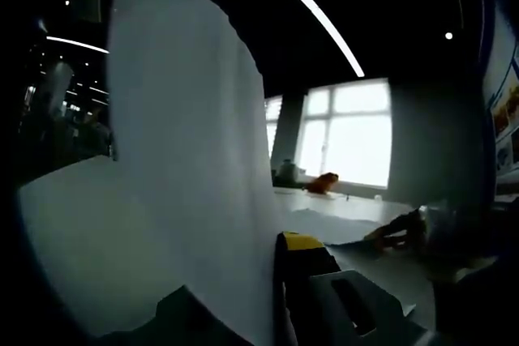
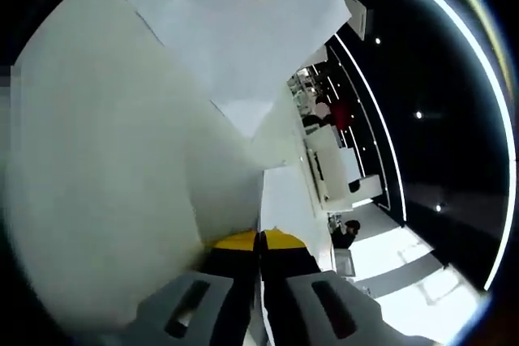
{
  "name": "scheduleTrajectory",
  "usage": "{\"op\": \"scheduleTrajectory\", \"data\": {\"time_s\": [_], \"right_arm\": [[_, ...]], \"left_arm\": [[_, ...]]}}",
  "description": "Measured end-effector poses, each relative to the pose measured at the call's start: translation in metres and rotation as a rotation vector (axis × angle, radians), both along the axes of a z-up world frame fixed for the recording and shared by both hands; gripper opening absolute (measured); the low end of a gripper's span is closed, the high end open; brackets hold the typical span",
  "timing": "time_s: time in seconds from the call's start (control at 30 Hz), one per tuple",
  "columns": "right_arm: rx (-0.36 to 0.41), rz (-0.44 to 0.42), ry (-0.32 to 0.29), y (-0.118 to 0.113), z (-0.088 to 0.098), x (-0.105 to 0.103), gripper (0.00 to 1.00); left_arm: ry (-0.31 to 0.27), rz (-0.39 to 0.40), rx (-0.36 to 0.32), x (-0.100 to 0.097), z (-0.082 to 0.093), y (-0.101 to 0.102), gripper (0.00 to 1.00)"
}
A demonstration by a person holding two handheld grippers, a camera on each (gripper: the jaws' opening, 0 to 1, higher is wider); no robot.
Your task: Organize the stack of printing papers by aligning and flattening the scattered papers on the table
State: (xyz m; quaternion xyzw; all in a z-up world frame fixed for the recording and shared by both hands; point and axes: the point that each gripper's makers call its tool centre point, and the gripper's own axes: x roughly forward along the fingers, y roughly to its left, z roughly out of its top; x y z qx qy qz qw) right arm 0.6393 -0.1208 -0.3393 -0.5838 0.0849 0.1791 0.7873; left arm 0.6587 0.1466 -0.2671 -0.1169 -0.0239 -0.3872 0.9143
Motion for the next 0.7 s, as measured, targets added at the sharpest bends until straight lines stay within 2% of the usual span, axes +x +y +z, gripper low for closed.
{"op": "scheduleTrajectory", "data": {"time_s": [0.17,0.23,0.33,0.7], "right_arm": [[0.040,-0.008,-0.033,-0.002,0.020,-0.001,0.00],[0.042,-0.008,-0.037,-0.002,0.022,-0.002,0.00],[0.078,-0.005,-0.069,-0.001,0.039,-0.005,0.00],[0.220,-0.010,-0.095,-0.003,0.067,-0.012,0.00]], "left_arm": [[0.000,-0.001,-0.001,0.000,0.000,0.000,0.06],[0.000,-0.001,-0.001,0.000,0.000,0.000,0.06],[0.000,-0.003,0.000,-0.001,0.000,-0.001,0.06],[0.001,-0.008,0.003,-0.002,0.000,-0.002,0.06]]}}
